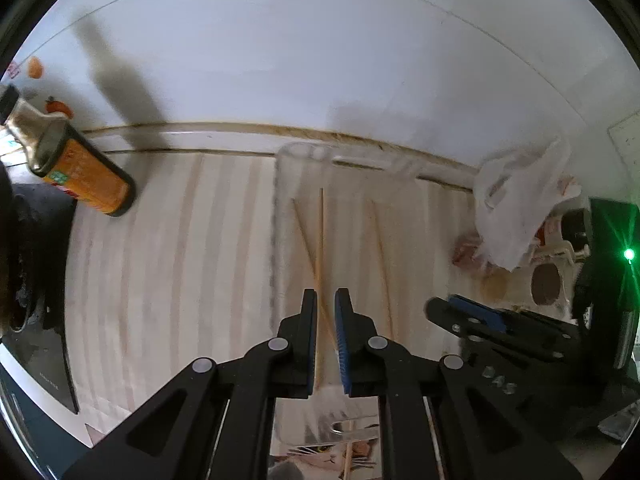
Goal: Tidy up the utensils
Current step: 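Open both tools to release the chopsticks into the basket, then return the left tool to grasp a chopstick while the right tool grasps another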
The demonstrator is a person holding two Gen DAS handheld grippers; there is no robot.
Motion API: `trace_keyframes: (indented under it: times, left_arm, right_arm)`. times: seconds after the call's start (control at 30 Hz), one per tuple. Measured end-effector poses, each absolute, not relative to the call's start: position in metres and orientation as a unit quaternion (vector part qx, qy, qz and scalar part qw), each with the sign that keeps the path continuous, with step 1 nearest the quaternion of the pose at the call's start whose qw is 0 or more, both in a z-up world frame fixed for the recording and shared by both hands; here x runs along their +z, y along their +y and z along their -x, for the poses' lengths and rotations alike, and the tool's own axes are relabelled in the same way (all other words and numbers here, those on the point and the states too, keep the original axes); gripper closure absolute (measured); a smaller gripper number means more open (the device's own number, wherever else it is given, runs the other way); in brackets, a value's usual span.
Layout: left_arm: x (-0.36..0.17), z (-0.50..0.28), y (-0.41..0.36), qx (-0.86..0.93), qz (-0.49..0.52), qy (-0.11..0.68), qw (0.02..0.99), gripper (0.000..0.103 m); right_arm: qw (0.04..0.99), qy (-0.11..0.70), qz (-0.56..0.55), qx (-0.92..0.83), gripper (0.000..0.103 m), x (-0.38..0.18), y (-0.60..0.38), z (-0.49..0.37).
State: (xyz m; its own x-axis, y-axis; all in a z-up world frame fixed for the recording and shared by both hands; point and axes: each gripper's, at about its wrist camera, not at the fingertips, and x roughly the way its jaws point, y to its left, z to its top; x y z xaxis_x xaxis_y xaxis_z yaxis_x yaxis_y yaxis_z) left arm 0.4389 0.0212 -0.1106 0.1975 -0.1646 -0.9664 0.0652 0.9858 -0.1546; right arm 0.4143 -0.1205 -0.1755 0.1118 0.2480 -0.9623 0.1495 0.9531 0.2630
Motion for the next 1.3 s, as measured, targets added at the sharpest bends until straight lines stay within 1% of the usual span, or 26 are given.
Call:
trace_keyframes:
  times: [0.07, 0.1, 0.13, 0.17, 0.23, 0.27, 0.33, 0.37, 0.43, 0.47, 0.53, 0.57, 0.6, 0.77, 0.9, 1.03, 1.17, 1.23, 1.27, 1.3]
  left_arm:
    - [-0.106, -0.432, 0.027, -0.058, 0.029, 0.619, 0.783, 0.092]
    - [-0.104, -0.430, 0.030, -0.051, 0.026, 0.615, 0.787, 0.090]
    - [-0.103, -0.427, 0.033, -0.046, 0.024, 0.612, 0.789, 0.081]
    - [-0.101, -0.422, 0.035, -0.039, 0.018, 0.606, 0.794, 0.076]
    - [-0.096, -0.409, 0.040, -0.016, 0.003, 0.589, 0.808, 0.047]
    - [-0.094, -0.402, 0.041, -0.007, -0.005, 0.577, 0.817, 0.043]
    - [-0.091, -0.384, 0.045, 0.014, -0.020, 0.556, 0.831, 0.032]
    - [-0.091, -0.376, 0.047, 0.023, -0.025, 0.546, 0.837, 0.030]
    - [-0.090, -0.360, 0.053, 0.044, -0.022, 0.527, 0.848, 0.016]
    - [-0.088, -0.352, 0.055, 0.049, -0.017, 0.517, 0.854, 0.014]
    - [-0.086, -0.339, 0.059, 0.058, -0.010, 0.500, 0.864, 0.002]
    - [-0.086, -0.331, 0.061, 0.059, -0.008, 0.491, 0.869, 0.000]
    - [-0.087, -0.326, 0.060, 0.058, -0.009, 0.487, 0.871, 0.000]
    - [-0.102, -0.304, 0.054, 0.050, -0.021, 0.503, 0.863, 0.000]
    - [-0.125, -0.283, 0.040, 0.050, -0.044, 0.521, 0.851, 0.000]
    - [-0.157, -0.263, 0.027, 0.042, -0.057, 0.556, 0.828, 0.000]
    - [-0.183, -0.245, 0.011, 0.029, -0.073, 0.580, 0.811, 0.000]
    - [-0.199, -0.237, 0.003, 0.016, -0.075, 0.599, 0.797, 0.002]
    - [-0.205, -0.233, 0.000, 0.011, -0.075, 0.607, 0.791, 0.002]
    - [-0.212, -0.231, -0.004, 0.004, -0.074, 0.617, 0.784, 0.003]
  right_arm:
    - [0.737, 0.659, -0.147, 0.032, 0.078, -0.174, -0.126, -0.411]
    - [0.743, 0.653, -0.144, 0.027, 0.078, -0.171, -0.129, -0.406]
    - [0.747, 0.649, -0.145, 0.025, 0.078, -0.168, -0.132, -0.403]
    - [0.750, 0.645, -0.143, 0.023, 0.078, -0.166, -0.134, -0.400]
    - [0.764, 0.632, -0.133, 0.009, 0.077, -0.155, -0.140, -0.388]
    - [0.768, 0.627, -0.130, 0.002, 0.076, -0.151, -0.144, -0.384]
    - [0.778, 0.614, -0.130, -0.013, 0.071, -0.145, -0.153, -0.369]
    - [0.781, 0.610, -0.130, -0.020, 0.070, -0.143, -0.157, -0.360]
    - [0.788, 0.601, -0.133, -0.030, 0.067, -0.140, -0.163, -0.341]
    - [0.791, 0.596, -0.137, -0.036, 0.067, -0.140, -0.167, -0.329]
    - [0.795, 0.588, -0.141, -0.043, 0.065, -0.141, -0.173, -0.311]
    - [0.796, 0.587, -0.142, -0.048, 0.064, -0.142, -0.175, -0.302]
    - [0.799, 0.583, -0.141, -0.052, 0.061, -0.145, -0.178, -0.289]
    - [0.773, 0.611, -0.153, -0.072, 0.061, -0.178, -0.189, -0.242]
    - [0.741, 0.645, -0.164, -0.085, 0.061, -0.223, -0.191, -0.216]
    - [0.733, 0.654, -0.157, -0.101, 0.069, -0.254, -0.187, -0.201]
    - [0.732, 0.657, -0.139, -0.116, 0.070, -0.276, -0.179, -0.193]
    - [0.730, 0.660, -0.132, -0.119, 0.077, -0.285, -0.176, -0.191]
    - [0.736, 0.654, -0.122, -0.121, 0.079, -0.285, -0.174, -0.189]
    - [0.737, 0.656, -0.109, -0.123, 0.085, -0.285, -0.171, -0.189]
